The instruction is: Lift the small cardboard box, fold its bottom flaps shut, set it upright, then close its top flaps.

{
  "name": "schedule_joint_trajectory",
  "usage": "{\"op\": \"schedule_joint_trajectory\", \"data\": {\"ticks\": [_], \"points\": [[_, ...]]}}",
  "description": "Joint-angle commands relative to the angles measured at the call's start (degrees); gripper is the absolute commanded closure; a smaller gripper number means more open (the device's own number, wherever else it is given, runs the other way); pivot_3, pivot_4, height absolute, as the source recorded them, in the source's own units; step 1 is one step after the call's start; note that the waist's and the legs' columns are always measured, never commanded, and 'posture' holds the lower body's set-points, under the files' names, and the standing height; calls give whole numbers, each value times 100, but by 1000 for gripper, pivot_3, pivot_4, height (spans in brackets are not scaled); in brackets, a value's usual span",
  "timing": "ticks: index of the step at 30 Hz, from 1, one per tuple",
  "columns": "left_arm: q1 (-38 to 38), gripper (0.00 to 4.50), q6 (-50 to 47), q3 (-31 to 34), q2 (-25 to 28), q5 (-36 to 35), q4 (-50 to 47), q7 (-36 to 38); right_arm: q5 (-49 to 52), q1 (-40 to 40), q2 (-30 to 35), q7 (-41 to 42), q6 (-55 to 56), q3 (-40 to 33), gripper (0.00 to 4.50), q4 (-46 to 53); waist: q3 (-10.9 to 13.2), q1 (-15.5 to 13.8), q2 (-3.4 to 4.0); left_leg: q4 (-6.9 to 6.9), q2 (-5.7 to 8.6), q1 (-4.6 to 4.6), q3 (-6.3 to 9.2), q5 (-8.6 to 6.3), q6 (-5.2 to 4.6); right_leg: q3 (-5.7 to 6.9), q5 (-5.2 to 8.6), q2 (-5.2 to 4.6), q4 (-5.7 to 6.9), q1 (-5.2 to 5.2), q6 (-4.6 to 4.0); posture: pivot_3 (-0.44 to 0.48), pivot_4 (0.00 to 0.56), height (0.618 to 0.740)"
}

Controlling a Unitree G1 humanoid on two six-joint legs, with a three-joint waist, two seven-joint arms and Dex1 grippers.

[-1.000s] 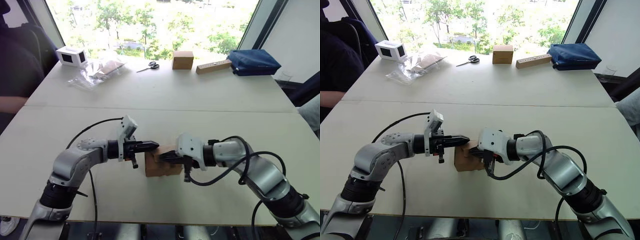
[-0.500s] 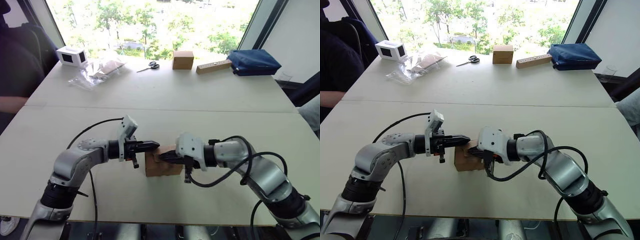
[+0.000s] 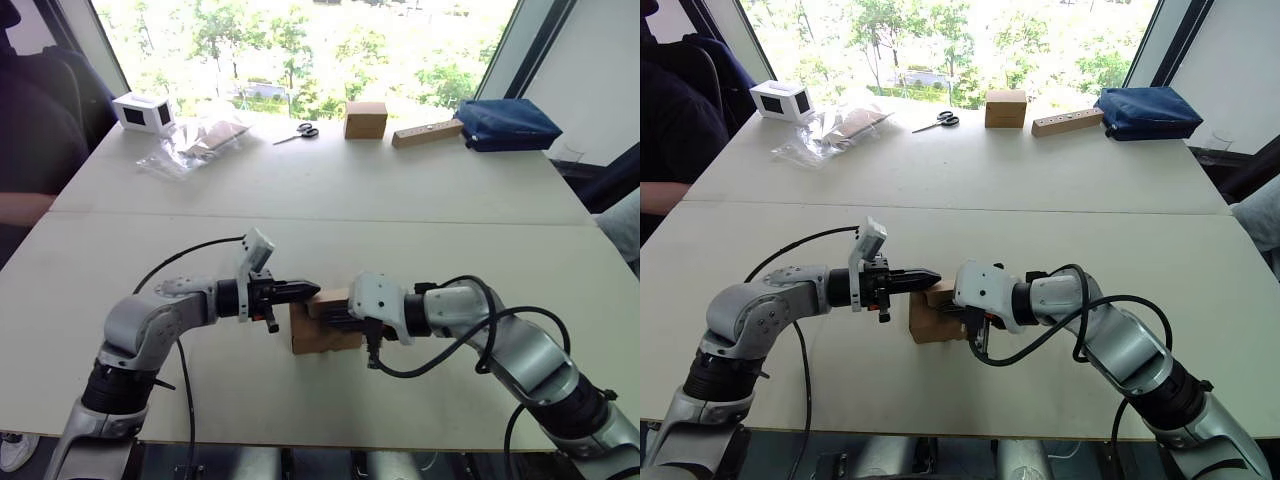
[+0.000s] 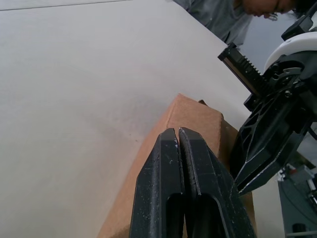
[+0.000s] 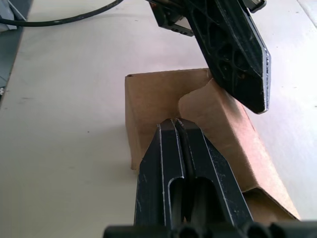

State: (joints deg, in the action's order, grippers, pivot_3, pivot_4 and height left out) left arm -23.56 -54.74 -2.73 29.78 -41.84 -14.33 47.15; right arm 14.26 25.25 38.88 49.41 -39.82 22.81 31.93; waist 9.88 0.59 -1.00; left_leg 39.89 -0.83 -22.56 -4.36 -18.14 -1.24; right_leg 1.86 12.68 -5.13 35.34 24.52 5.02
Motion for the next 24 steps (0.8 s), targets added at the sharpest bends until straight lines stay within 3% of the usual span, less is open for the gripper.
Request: {"op": "schedule_joint_trajectory", "data": {"ticks": [1, 12, 24], "points": [[-121, 4439, -17, 16, -3, -73, -232, -36, -127, 87, -70, -66, 97, -26, 4500, -81, 0, -1, 0, 0, 0, 0, 0, 0, 0, 0, 0, 0, 0, 0, 0, 0, 150, 740], [-57, 4439, 142, -62, 98, 15, -264, 106, -217, 74, -137, -57, 84, -30, 4500, -109, 0, 1, 0, 0, 0, 0, 0, 0, 0, 0, 0, 1, 0, 0, 0, 0, 150, 740], [176, 4439, 970, -615, 524, 793, -277, 559, 539, -77, -62, 25, -626, -545, 4500, 516, 0, -1, 0, -3, 0, 0, 0, -1, 1, 0, 1, -15, -3, 0, -1, 0, 150, 740]]}}
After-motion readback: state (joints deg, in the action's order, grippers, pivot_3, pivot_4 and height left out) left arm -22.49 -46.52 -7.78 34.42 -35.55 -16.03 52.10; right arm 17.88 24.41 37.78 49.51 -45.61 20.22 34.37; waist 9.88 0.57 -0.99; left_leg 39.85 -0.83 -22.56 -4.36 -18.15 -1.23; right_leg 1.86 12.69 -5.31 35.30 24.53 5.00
